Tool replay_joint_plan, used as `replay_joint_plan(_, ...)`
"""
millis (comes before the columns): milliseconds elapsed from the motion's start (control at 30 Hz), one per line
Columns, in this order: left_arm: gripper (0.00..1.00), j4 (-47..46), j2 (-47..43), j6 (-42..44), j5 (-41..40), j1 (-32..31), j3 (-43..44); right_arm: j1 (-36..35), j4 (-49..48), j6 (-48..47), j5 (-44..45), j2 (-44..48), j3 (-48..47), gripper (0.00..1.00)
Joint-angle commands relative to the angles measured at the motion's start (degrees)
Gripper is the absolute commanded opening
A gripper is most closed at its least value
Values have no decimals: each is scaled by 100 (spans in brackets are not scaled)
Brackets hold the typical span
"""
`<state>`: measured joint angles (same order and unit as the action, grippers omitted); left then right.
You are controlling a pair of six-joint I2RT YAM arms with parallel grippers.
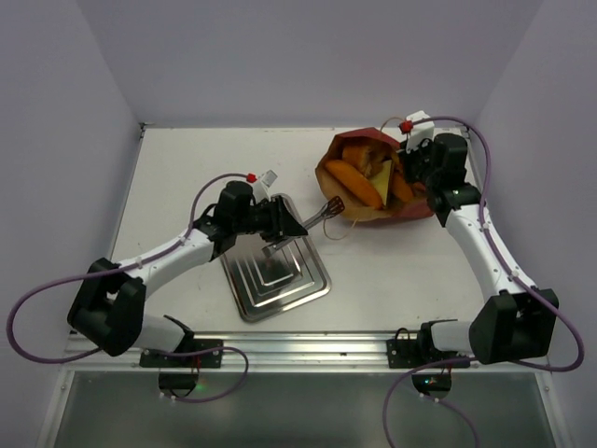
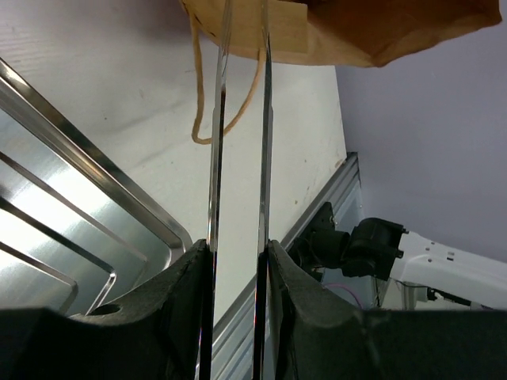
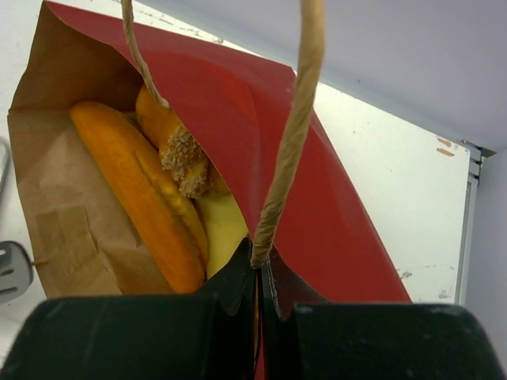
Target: Take the fake bread out of the paper bag
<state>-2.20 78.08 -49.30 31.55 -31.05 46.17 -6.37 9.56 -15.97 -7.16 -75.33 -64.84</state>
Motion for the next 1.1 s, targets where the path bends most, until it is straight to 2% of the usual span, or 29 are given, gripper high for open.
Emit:
replay_joint_plan(0,37,-956,215,-492,-228,-59,164,-4,-156,252,-180,176,164,0)
replay_joint_plan(500,41,-1994,1156,-1696,-535,-103,357,-4,-376,498,-514,352,604,0)
replay_joint_plan(1067,47,-2487,1692,-2356,-799,-279,392,-13,-534,577,-708,466,841,0)
